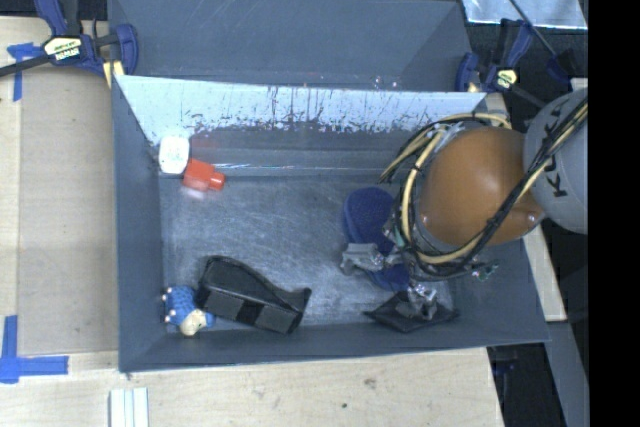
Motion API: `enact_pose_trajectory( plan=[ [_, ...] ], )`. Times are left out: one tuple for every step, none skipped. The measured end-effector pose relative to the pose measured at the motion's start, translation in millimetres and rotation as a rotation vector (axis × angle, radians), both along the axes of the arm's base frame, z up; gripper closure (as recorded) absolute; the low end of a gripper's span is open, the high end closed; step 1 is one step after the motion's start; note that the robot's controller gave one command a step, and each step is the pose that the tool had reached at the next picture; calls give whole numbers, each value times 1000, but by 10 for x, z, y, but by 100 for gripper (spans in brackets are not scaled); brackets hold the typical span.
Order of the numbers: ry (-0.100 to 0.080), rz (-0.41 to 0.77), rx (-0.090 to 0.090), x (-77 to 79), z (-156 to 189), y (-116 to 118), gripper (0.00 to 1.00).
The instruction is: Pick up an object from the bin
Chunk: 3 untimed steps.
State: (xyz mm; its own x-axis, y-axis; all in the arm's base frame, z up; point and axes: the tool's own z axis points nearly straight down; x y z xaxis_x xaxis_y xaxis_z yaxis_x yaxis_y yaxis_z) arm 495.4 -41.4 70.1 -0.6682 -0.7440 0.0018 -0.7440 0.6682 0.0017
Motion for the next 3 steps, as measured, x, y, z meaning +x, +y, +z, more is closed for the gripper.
enact_pose_trajectory(
  plan=[
    [0,-1,0,0,0,2,100],
    [1,-1,0,-1,-2,-1,0],
    [-6,191,0,167,-1,-731,0]
  ],
)
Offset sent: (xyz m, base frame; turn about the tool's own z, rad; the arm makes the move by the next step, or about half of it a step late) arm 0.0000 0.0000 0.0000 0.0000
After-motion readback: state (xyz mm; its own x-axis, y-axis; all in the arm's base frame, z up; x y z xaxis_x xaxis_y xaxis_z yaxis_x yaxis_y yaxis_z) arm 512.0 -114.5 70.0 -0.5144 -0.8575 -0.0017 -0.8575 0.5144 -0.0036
